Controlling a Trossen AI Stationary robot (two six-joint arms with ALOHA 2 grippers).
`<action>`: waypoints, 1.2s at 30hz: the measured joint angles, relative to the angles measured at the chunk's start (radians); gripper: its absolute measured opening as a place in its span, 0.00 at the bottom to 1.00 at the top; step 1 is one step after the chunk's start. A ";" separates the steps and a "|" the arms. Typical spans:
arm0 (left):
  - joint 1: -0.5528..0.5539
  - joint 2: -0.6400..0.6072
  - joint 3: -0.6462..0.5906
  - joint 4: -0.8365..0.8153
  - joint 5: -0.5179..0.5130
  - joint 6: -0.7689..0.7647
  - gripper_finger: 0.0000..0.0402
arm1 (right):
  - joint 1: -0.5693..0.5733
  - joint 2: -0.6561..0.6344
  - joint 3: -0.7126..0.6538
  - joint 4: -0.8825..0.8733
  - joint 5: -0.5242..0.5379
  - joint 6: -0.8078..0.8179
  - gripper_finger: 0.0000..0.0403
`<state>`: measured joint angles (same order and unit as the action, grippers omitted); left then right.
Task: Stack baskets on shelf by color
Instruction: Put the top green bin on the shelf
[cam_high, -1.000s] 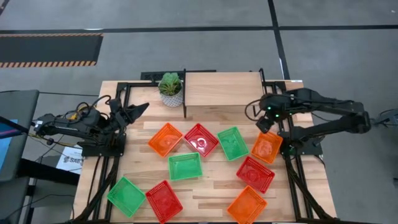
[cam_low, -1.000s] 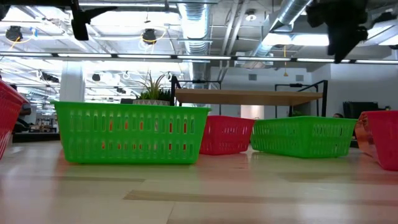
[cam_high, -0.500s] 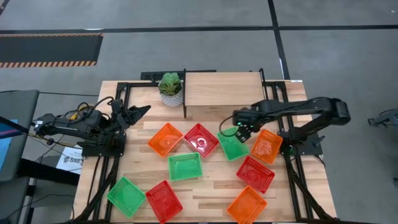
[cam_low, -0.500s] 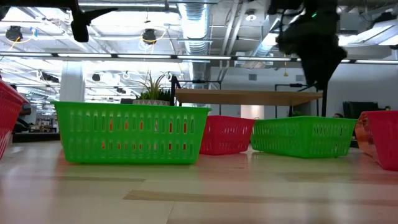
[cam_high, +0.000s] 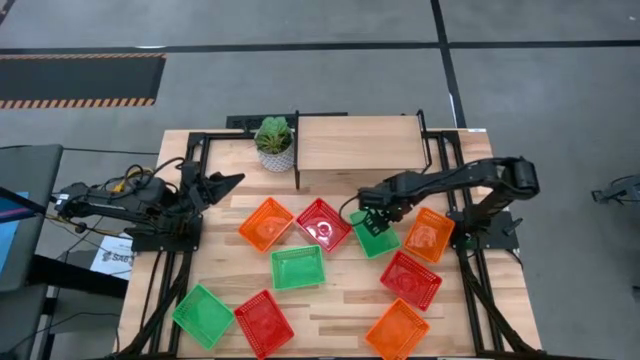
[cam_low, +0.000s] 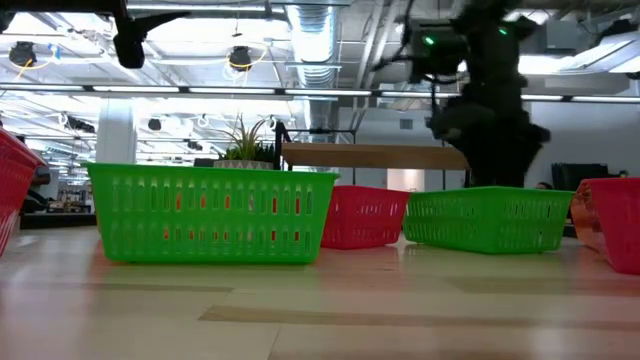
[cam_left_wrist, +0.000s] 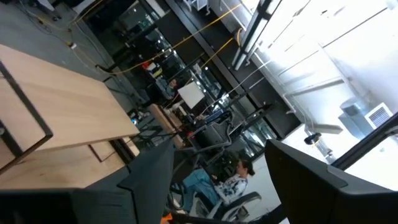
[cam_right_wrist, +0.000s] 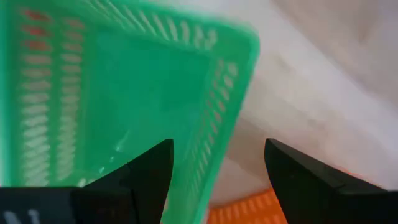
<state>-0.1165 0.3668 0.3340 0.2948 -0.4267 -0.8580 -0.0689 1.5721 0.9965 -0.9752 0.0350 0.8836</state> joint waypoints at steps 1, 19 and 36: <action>0.000 0.000 0.000 -0.002 0.002 -0.003 0.60 | 0.001 -0.015 -0.033 0.024 -0.002 0.011 0.68; 0.000 0.000 0.000 -0.023 -0.001 -0.020 0.60 | 0.003 -0.029 -0.151 0.200 -0.013 0.016 0.34; 0.000 0.000 0.000 -0.057 -0.005 -0.020 0.60 | -0.006 -0.161 -0.040 0.072 -0.023 0.059 0.02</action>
<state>-0.1165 0.3667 0.3340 0.2377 -0.4313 -0.8776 -0.0746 1.4109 0.9565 -0.9034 0.0123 0.9424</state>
